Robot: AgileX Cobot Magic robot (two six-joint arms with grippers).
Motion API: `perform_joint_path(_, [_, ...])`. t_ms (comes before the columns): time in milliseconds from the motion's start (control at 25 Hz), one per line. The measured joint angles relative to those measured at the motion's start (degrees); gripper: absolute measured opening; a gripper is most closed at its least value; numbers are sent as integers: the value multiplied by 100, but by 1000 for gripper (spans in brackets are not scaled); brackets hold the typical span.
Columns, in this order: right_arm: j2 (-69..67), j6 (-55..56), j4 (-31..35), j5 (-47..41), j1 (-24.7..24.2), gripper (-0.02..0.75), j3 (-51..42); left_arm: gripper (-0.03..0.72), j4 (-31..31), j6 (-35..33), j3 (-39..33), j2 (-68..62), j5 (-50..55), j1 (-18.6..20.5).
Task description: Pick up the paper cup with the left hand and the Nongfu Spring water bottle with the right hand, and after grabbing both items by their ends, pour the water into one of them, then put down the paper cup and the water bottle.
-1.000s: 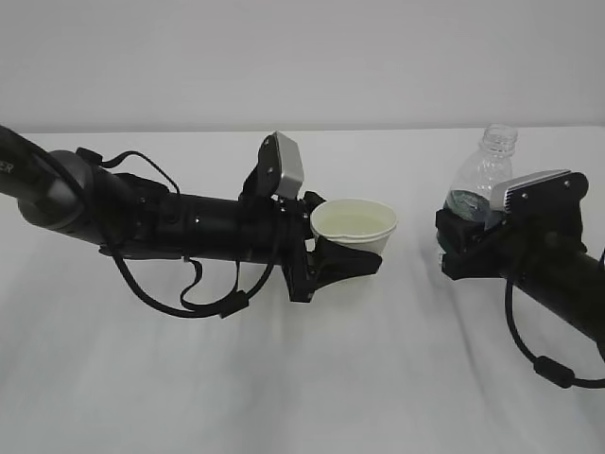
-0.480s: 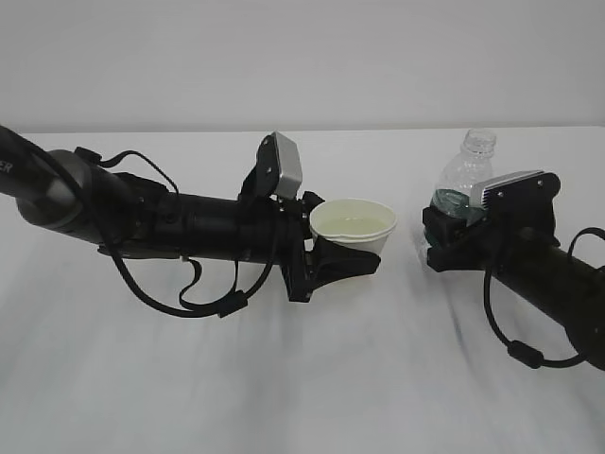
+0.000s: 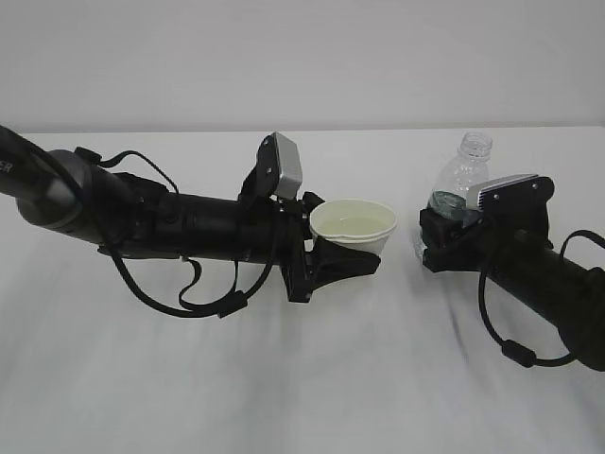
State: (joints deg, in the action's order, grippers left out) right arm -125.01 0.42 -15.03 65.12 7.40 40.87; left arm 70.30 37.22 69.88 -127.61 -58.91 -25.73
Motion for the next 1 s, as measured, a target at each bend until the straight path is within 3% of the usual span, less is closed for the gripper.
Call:
perform_joint_path(520, [0,12,0,4,0,585,0,421,23,0,0,0,0,0])
perform_joint_path(1000, [491,-95,116,28,0,598,-462,420,23,0,0,0,196,0])
